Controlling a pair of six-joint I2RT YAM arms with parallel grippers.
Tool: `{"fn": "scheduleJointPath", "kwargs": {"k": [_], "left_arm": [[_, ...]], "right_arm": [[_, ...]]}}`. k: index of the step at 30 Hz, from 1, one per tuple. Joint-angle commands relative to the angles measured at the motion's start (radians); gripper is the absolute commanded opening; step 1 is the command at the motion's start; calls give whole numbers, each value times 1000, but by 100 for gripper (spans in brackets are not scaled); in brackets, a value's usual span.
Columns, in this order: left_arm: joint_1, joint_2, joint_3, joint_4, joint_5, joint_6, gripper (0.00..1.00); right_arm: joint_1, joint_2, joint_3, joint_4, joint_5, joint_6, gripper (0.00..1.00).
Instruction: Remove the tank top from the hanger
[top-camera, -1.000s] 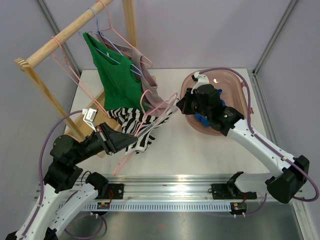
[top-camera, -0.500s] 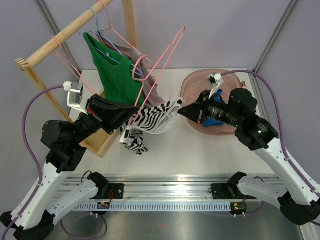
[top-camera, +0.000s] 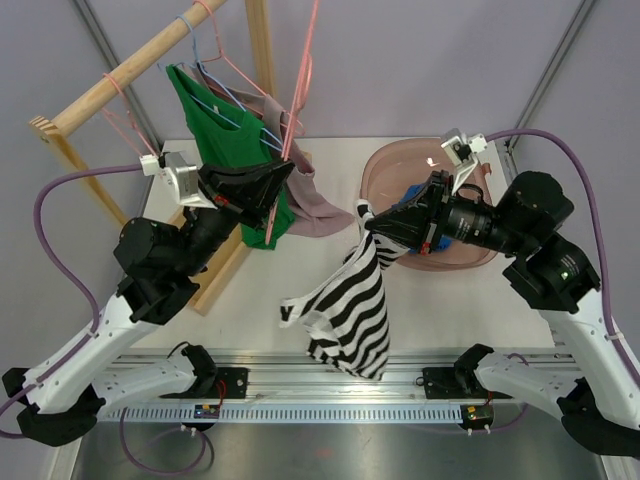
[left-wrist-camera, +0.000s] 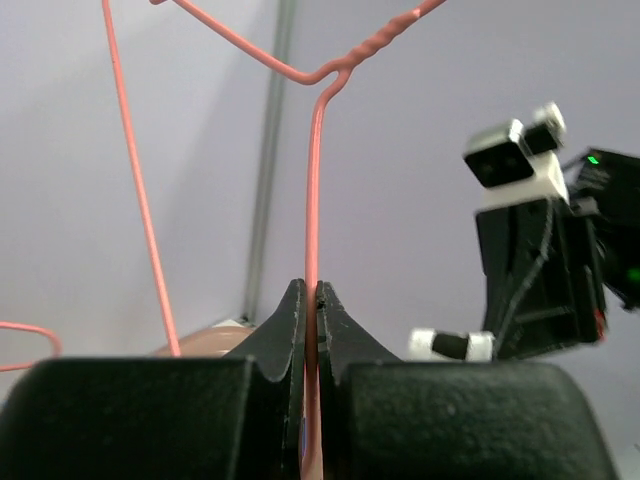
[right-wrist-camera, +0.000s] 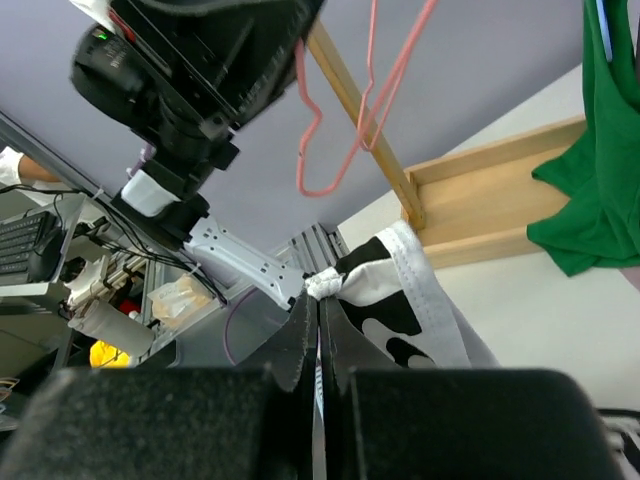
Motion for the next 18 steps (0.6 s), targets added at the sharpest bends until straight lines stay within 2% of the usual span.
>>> {"fn": "scheduleJointPath", "kwargs": {"k": [1,6,9,18], "left_arm": [[-6,-18,60,49,-199,54,0],[-12,-120,-44,22,-325,-50,0],[-13,-186,-93,-30,-351,-115,0],[-13,-253,-112,-227,-538,-238,0]], "right_arm": [[-4,22,-55,20,8,23,0],[19,33,-247,73,133,34,0],[57,48,-358,107,214,48,0],[227,77,-604,129,497,110,0]]}}
